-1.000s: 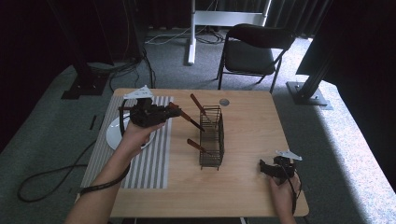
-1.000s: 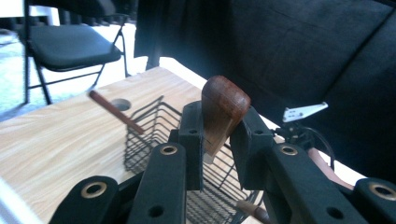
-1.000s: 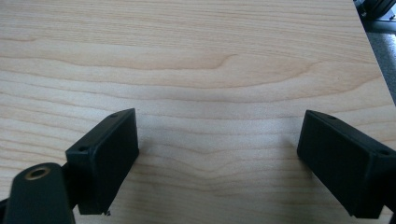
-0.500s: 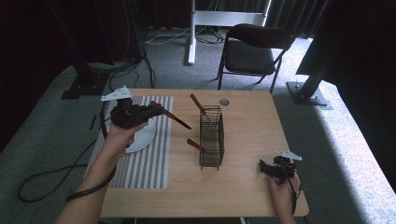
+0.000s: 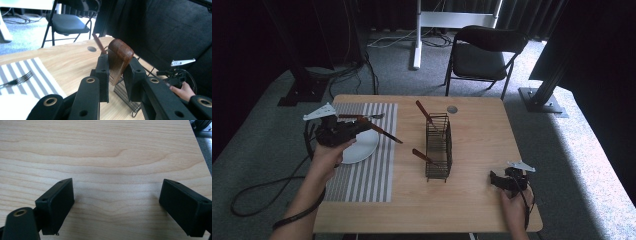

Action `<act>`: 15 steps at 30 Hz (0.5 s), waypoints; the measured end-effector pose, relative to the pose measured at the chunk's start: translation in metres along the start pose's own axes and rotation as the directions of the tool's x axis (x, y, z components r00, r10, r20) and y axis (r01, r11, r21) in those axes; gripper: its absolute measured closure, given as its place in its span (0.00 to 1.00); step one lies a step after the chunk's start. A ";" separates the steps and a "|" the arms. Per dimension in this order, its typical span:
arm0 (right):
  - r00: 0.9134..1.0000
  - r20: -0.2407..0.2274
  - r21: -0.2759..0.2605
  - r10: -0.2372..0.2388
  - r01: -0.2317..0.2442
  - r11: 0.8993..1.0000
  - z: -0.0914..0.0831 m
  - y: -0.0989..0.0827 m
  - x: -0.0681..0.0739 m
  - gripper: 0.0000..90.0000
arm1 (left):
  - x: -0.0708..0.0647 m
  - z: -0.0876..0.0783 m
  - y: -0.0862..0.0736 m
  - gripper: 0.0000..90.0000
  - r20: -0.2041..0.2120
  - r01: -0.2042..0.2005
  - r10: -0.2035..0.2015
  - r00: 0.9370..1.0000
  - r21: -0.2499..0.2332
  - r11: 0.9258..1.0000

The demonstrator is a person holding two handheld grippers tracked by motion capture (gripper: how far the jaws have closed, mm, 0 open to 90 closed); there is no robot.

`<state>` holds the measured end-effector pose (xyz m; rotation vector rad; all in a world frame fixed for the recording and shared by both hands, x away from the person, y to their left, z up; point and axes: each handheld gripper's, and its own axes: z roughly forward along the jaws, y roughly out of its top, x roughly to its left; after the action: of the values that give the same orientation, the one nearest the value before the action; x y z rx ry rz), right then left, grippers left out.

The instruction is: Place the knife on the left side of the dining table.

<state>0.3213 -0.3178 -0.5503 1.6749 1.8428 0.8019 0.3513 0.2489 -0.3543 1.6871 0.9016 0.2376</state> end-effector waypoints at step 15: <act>1.000 0.000 0.000 0.000 0.000 1.000 0.000 0.000 0.000 0.13 | 0.007 -0.030 -0.038 0.85 -0.064 0.040 -0.040 0.997 0.000 0.999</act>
<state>0.3213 -0.3177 -0.5504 1.6751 1.8430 0.8021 0.3220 0.2784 -0.3811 1.6692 0.9822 0.2649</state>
